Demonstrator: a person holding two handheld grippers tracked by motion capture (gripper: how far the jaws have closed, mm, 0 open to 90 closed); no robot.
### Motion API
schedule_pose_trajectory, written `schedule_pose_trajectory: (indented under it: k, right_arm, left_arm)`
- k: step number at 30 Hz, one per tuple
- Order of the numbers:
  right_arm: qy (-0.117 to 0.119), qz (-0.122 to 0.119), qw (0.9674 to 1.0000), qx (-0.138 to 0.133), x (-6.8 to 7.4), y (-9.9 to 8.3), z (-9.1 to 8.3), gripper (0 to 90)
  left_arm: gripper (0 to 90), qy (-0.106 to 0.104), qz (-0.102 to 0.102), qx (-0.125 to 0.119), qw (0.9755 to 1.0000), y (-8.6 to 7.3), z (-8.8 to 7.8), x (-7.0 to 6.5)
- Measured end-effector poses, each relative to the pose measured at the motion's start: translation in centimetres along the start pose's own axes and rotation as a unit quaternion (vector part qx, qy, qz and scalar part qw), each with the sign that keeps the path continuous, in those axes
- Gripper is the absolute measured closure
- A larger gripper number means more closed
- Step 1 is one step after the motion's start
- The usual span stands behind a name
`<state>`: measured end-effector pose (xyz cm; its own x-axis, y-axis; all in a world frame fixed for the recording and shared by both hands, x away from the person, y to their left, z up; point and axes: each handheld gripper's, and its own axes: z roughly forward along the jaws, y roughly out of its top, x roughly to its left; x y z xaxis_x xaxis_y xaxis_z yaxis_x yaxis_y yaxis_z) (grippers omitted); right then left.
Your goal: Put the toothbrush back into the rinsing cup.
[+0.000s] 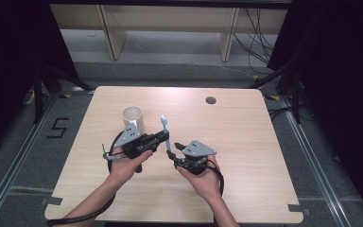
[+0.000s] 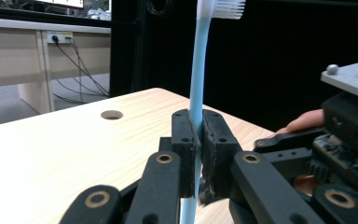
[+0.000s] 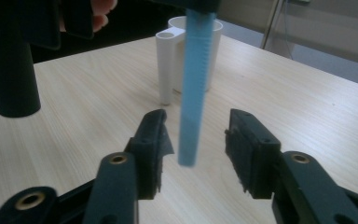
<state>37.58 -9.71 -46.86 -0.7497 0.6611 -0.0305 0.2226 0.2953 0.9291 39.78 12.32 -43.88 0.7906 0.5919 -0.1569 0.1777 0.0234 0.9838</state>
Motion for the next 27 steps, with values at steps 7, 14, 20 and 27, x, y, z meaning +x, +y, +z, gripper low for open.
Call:
schedule_pose_trajectory:
  k: [7, 14, 20, 27]
  right_arm:
    - [-0.023, 0.001, 0.9997, 0.000, -1.2, -0.7, -1.8, 51.5]
    - [-0.043, 0.017, 0.9989, 0.008, -2.4, -1.9, -3.2, 51.4]
    - [-0.060, 0.029, 0.9977, 0.010, -3.2, -2.8, -4.1, 51.6]
    - [-0.065, 0.044, 0.9968, 0.010, -3.6, -3.4, -4.5, 52.1]
  left_arm:
    - [83.6, 0.015, 0.002, 0.003, 0.9999, 0.4, -0.7, 0.8]
    - [83.6, 0.031, 0.011, 0.006, 0.9994, 0.5, -1.6, 1.4]
    - [83.6, 0.046, 0.005, 0.012, 0.9988, 0.6, -2.5, 1.9]
    - [83.6, 0.049, 0.008, 0.005, 0.9988, 1.1, -3.2, 2.5]
